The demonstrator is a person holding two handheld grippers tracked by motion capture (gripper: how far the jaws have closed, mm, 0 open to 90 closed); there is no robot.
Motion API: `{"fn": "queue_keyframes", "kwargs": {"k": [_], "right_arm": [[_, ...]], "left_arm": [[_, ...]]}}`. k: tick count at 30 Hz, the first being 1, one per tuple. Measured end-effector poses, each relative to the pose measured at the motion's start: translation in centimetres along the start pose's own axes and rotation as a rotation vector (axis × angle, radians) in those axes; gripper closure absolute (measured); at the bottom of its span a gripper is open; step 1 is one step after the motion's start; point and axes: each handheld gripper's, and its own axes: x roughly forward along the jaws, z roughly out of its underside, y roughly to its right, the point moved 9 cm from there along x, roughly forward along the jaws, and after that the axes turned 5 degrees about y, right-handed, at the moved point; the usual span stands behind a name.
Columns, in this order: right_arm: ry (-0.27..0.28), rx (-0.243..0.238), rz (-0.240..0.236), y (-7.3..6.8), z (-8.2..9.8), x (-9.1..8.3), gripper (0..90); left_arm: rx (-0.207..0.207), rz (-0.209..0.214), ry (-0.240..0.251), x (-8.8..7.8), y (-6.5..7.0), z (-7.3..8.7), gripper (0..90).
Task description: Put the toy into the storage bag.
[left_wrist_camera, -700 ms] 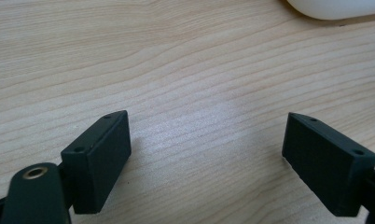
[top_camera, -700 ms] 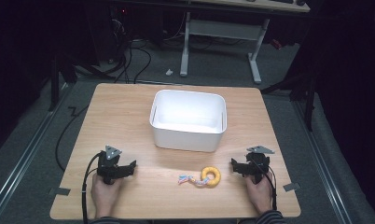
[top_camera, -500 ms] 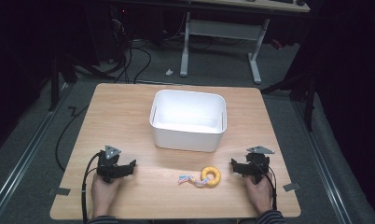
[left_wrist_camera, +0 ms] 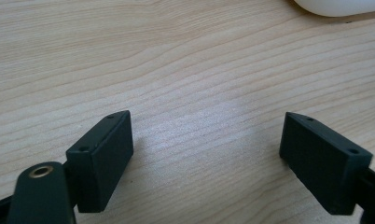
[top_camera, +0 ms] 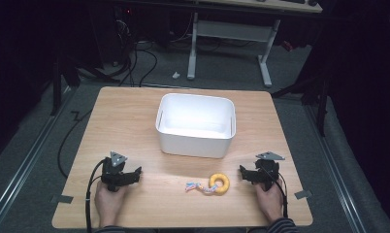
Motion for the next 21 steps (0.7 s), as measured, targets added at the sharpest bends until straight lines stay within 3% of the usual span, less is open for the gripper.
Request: {"fn": "queue_keyframes", "kwargs": {"k": [13, 16, 17, 20, 21], "right_arm": [[-0.001, -0.010, -0.010, 0.04, -0.08, 0.09, 7.6], [-0.037, -0.010, -0.019, 0.19, -0.17, -0.26, 16.9], [-0.067, -0.014, -0.033, 0.27, -0.31, -0.35, 17.5], [-0.081, -0.014, -0.041, 0.47, -0.49, -0.41, 19.6], [-0.097, 0.021, -0.068, 0.73, -0.53, -0.60, 20.2]], "left_arm": [[-0.005, -0.006, 0.006, -0.13, -0.03, 0.03, 21.1], [-0.005, -0.007, 0.006, -0.14, -0.03, 0.04, 21.1], [-0.005, -0.005, 0.004, -0.16, -0.02, 0.05, 21.1], [-0.003, -0.004, 0.005, -0.16, 0.01, 0.06, 20.9], [-0.002, -0.003, 0.006, -0.16, 0.03, 0.05, 20.8]]}}
